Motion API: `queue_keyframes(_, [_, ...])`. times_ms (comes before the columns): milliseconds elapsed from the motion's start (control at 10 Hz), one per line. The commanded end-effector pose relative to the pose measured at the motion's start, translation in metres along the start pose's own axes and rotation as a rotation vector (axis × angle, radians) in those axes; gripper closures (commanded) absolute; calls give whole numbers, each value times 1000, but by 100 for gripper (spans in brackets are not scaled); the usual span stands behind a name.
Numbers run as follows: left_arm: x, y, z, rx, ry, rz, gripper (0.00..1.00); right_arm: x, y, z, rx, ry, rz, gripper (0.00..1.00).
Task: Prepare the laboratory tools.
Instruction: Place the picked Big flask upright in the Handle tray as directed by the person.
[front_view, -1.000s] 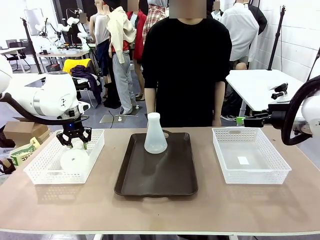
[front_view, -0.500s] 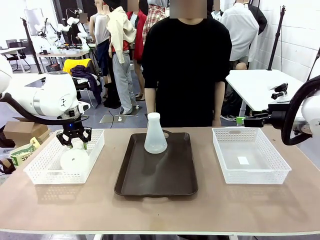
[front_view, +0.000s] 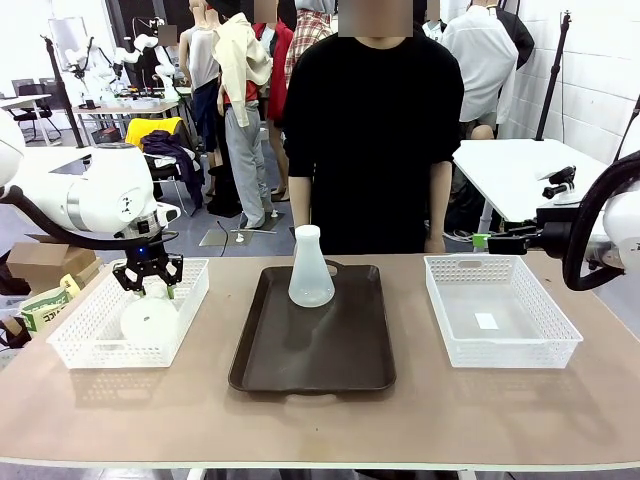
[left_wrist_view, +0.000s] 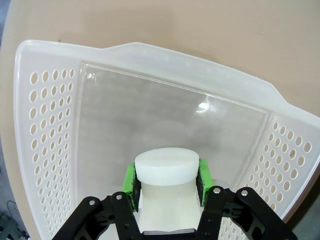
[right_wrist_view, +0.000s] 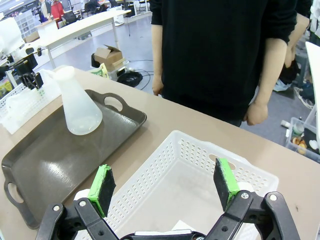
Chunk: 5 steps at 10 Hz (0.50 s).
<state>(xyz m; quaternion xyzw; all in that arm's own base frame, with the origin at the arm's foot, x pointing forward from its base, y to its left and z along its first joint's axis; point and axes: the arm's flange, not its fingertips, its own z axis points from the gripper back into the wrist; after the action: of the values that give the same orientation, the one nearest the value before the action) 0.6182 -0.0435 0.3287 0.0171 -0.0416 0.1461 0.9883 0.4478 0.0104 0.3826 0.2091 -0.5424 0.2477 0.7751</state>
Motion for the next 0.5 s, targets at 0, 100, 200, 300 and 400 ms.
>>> queue_keyframes(0, [0, -1, 0, -3, -6, -1, 100, -1, 1, 0, -1, 3, -9, 0])
queue_keyframes(100, [0, -1, 0, -3, -6, -1, 100, -1, 1, 0, -1, 3, -9, 0])
queue_keyframes(200, [0, -1, 0, -3, -6, -1, 100, -1, 1, 0, -1, 3, -9, 0])
queue_keyframes(300, [0, 0, 0, 0, 0, 0, 100, -1, 1, 0, -1, 3, -9, 0])
queue_keyframes(400, [-4, 3, 9, 7, -25, -32, 100, -1, 1, 0, -1, 3, -9, 0])
